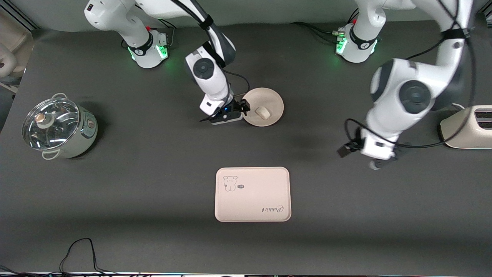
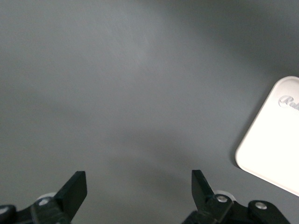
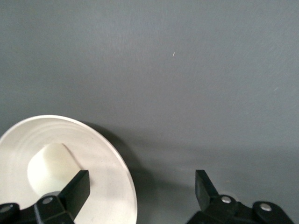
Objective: Place bun in plate and plate on tray
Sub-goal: 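Open the left gripper and withdraw while the right gripper nears the plate, then grasp the rim of the white plate with the right gripper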
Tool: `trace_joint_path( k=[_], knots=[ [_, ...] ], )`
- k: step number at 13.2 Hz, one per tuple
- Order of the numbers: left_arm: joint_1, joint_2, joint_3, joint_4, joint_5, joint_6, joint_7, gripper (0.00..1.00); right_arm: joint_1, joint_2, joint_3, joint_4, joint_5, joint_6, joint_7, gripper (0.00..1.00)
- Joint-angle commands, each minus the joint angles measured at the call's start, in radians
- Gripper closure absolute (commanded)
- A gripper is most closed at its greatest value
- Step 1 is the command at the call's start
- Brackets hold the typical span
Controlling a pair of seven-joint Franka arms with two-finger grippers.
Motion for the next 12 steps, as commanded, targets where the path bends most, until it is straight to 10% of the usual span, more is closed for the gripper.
trace_joint_path(
  k=[1, 5, 8, 12],
  knots=[
    [0.119, -0.088, -0.012, -0.009, 0.019, -0.083, 0.241, 0.00, 0.041, 0.015, -0.011, -0.001, 0.025, 0.020, 0.032, 0.01],
    [0.227, -0.151, -0.003, -0.007, 0.060, -0.171, 0.517, 0.00, 0.076, 0.049, -0.011, -0.001, 0.038, 0.023, 0.056, 0.13],
    [0.120, -0.189, 0.152, 0.020, 0.062, -0.229, 0.571, 0.00, 0.078, 0.084, -0.009, -0.001, 0.038, 0.054, 0.056, 0.27],
    [0.188, -0.154, 0.087, 0.184, 0.052, -0.356, 0.574, 0.00, 0.078, 0.084, -0.009, 0.002, 0.038, 0.054, 0.059, 0.96]
  ],
)
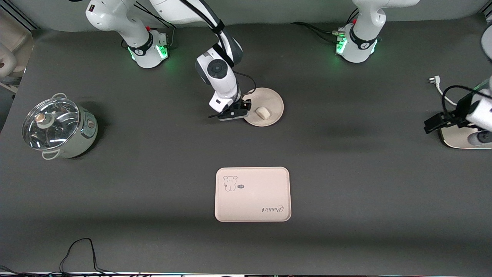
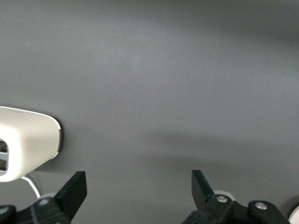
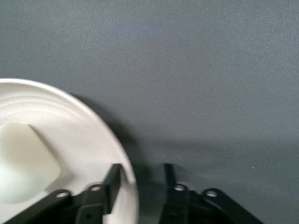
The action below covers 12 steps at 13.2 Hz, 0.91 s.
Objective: Place bun in plate and plate on tray
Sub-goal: 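Grasp the rim of the white plate with the right gripper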
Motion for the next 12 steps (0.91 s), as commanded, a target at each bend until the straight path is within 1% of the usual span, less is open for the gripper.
trace_joint_path(
  k=[1, 2, 3, 4, 5, 6, 9, 11, 12],
  knots=[
    [0.118, 0.022, -0.138, 0.076, 0.008, -0.061, 0.011, 0.00, 0.017, 0.001, -0.009, -0.001, 0.033, 0.017, 0.015, 1.00],
    [0.131, 0.022, -0.152, 0.077, 0.010, -0.070, 0.011, 0.00, 0.017, -0.001, -0.009, 0.002, 0.046, 0.015, 0.014, 1.00],
    [0.107, 0.022, -0.148, 0.083, 0.009, -0.074, 0.002, 0.00, 0.017, -0.004, -0.009, 0.004, 0.050, 0.012, 0.014, 1.00],
    [0.053, 0.022, -0.101, 0.086, 0.010, -0.077, -0.003, 0.00, 0.017, -0.005, -0.009, 0.005, 0.050, 0.010, 0.014, 1.00],
    [-0.004, 0.022, -0.038, 0.088, 0.012, -0.093, 0.000, 0.00, 0.016, -0.007, -0.009, 0.010, 0.050, 0.009, 0.014, 1.00],
    [-0.016, 0.022, -0.015, 0.091, 0.005, -0.098, 0.008, 0.00, 0.016, -0.012, -0.009, 0.013, 0.050, 0.007, 0.012, 1.00],
    [-0.012, 0.022, -0.014, 0.100, 0.004, -0.101, 0.003, 0.00, 0.014, -0.031, -0.009, 0.025, 0.052, -0.005, 0.011, 1.00],
    [-0.012, 0.022, -0.013, 0.102, 0.007, -0.103, 0.014, 0.00, 0.013, -0.062, -0.011, 0.068, 0.105, -0.078, 0.000, 1.00],
    [-0.012, 0.024, -0.013, 0.100, 0.005, -0.103, 0.014, 0.00, 0.011, -0.076, -0.017, 0.094, 0.113, -0.118, -0.002, 1.00]
  ],
)
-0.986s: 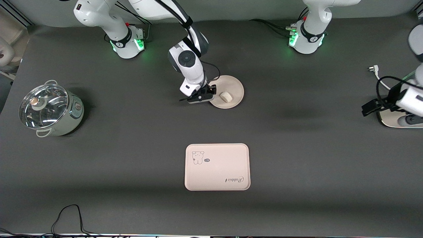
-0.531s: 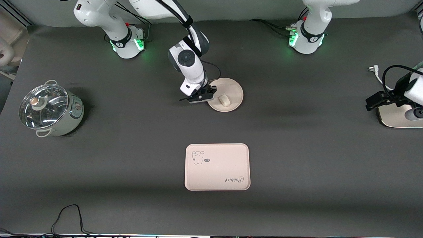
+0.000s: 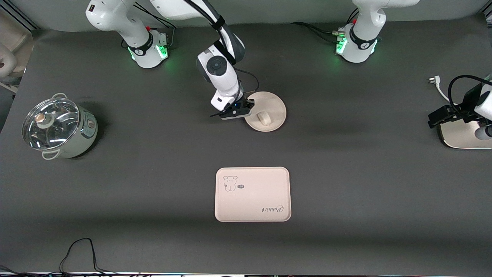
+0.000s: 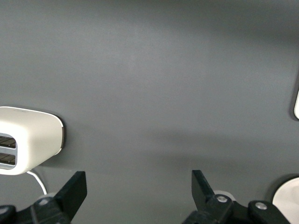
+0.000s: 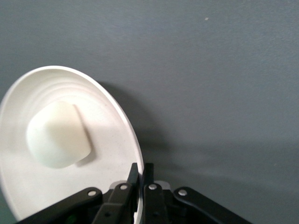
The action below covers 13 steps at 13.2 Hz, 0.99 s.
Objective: Place bun in plate and plate on tray
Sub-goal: 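Grasp the rim of the white plate with the right gripper, then lift the plate with the right gripper and carry it over the tray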
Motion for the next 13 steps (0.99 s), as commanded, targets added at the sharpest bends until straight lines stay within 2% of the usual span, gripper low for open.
trace_joint_path(
  k=[1, 4, 7, 10, 13],
  knots=[
    [-0.021, 0.013, 0.018, 0.028, 0.004, -0.026, 0.014, 0.00, 0.003, -0.038, -0.016, 0.064, 0.043, -0.095, -0.003, 1.00],
    [-0.026, 0.007, 0.018, 0.038, -0.001, -0.049, 0.015, 0.00, -0.022, -0.044, -0.029, 0.153, 0.043, -0.136, -0.005, 1.00],
    [-0.015, 0.008, 0.016, 0.048, -0.004, -0.057, 0.018, 0.00, -0.106, -0.028, -0.029, 0.297, 0.033, -0.197, -0.008, 1.00],
    [0.025, 0.011, 0.012, 0.045, -0.027, -0.060, 0.105, 0.00, -0.221, 0.082, -0.029, 0.542, 0.033, -0.286, -0.058, 1.00],
    [0.025, 0.014, 0.016, 0.047, -0.035, -0.070, 0.107, 0.00, -0.338, 0.216, -0.025, 0.796, 0.039, -0.422, -0.072, 1.00]
  ],
)
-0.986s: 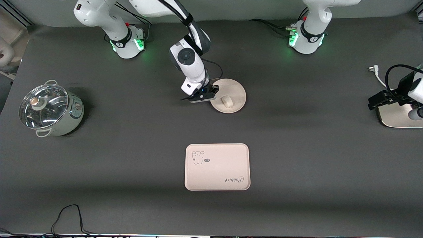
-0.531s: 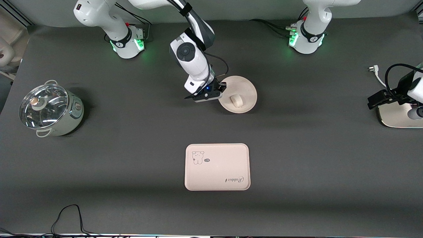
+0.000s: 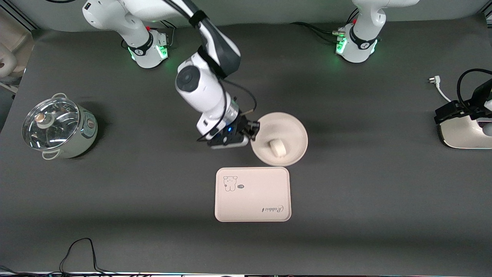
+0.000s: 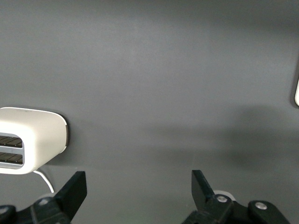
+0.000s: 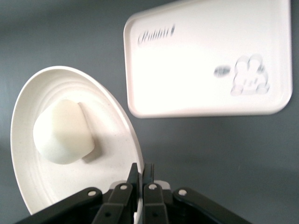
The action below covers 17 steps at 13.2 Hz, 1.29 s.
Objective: Place bun in plate and plate on tray
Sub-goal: 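Lift the plate with the right gripper and carry it over the tray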
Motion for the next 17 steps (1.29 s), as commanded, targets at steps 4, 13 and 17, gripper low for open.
trace_joint_path(
  k=[4, 13, 17],
  knots=[
    [0.001, 0.013, 0.003, 0.021, -0.013, -0.031, 0.017, 0.00, -0.174, 0.274, 0.029, 0.366, 0.028, -0.123, -0.093, 1.00],
    [-0.011, 0.022, -0.001, 0.016, -0.013, -0.047, 0.009, 0.00, -0.260, 0.491, 0.094, 0.409, 0.089, 0.042, -0.211, 1.00],
    [-0.013, 0.019, -0.005, 0.018, -0.015, -0.067, 0.006, 0.00, -0.278, 0.504, 0.092, 0.406, 0.089, 0.042, -0.223, 1.00]
  ],
)
